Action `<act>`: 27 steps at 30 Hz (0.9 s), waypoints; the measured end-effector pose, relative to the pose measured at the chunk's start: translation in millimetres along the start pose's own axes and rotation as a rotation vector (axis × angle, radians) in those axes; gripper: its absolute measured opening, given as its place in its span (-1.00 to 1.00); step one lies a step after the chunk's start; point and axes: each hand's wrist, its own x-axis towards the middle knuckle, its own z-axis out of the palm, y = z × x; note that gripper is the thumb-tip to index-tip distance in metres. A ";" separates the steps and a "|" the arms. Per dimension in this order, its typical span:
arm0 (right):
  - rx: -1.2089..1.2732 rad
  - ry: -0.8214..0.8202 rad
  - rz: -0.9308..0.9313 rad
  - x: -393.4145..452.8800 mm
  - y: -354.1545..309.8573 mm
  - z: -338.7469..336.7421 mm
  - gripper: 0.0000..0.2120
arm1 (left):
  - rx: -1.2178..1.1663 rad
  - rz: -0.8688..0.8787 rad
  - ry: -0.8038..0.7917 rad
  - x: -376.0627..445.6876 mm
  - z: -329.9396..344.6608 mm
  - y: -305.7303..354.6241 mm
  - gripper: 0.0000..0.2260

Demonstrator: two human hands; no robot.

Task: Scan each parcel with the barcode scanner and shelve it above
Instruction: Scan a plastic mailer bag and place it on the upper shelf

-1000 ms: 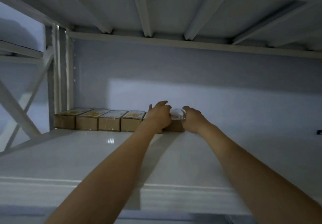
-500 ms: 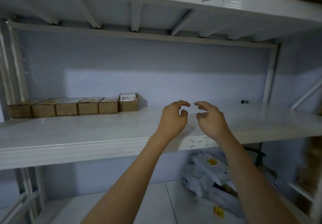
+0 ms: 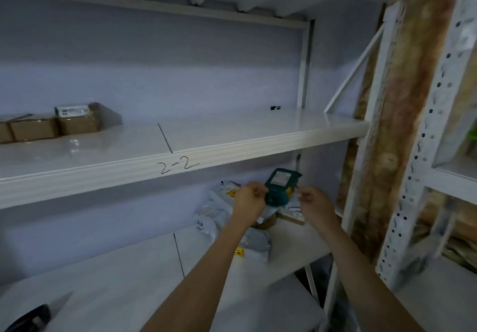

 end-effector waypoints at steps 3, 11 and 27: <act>0.028 -0.028 0.085 16.3 34.2 6.4 -0.76 | 0.026 -0.105 -0.017 14.2 25.6 -24.2 -0.70; 0.039 -0.138 0.149 95.0 59.7 70.8 -0.71 | 0.003 -0.249 -0.114 65.9 80.8 -88.7 -0.75; -0.177 -0.396 0.077 216.0 63.2 228.2 -0.79 | -0.256 -0.860 -0.016 160.9 64.8 -235.7 -0.70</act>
